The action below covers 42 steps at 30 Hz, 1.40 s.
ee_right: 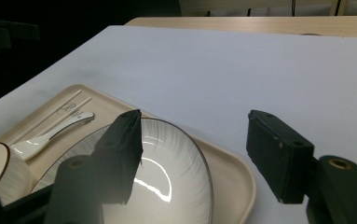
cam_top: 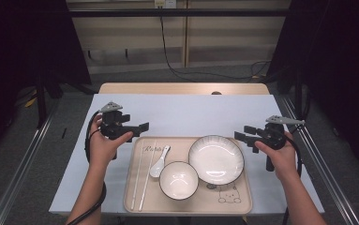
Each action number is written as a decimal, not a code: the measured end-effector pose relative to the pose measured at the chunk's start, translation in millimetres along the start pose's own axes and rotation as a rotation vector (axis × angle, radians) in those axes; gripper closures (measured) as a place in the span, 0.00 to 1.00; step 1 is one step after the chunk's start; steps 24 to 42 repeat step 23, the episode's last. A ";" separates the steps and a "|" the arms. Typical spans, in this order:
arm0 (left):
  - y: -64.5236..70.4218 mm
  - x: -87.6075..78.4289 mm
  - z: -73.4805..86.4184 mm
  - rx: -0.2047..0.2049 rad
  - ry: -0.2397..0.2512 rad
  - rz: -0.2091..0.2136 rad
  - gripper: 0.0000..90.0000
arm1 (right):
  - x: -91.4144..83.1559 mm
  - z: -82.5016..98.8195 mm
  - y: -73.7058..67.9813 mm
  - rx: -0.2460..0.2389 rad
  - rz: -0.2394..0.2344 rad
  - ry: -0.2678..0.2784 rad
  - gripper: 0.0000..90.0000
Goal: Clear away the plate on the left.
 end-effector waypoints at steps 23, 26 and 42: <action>-9.2 -12.1 -3.1 -0.006 0.038 0.001 0.02 | -12.5 -6.3 12.4 -0.028 0.014 0.074 0.22; -9.2 -12.1 -3.1 -0.006 0.038 0.001 0.02 | -12.5 -6.3 12.4 -0.028 0.014 0.074 0.22; -9.2 -12.1 -3.1 -0.006 0.038 0.001 0.02 | -12.5 -6.3 12.4 -0.028 0.014 0.074 0.22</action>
Point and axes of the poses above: each handheld gripper's, and its own axes: x roughly forward along the jaws, z roughly out of its underside, y roughly to its right, the point moved 2 cm from there along x, roughly forward along the jaws, and after that the axes turned 13 degrees about y, right-handed, at the moved point
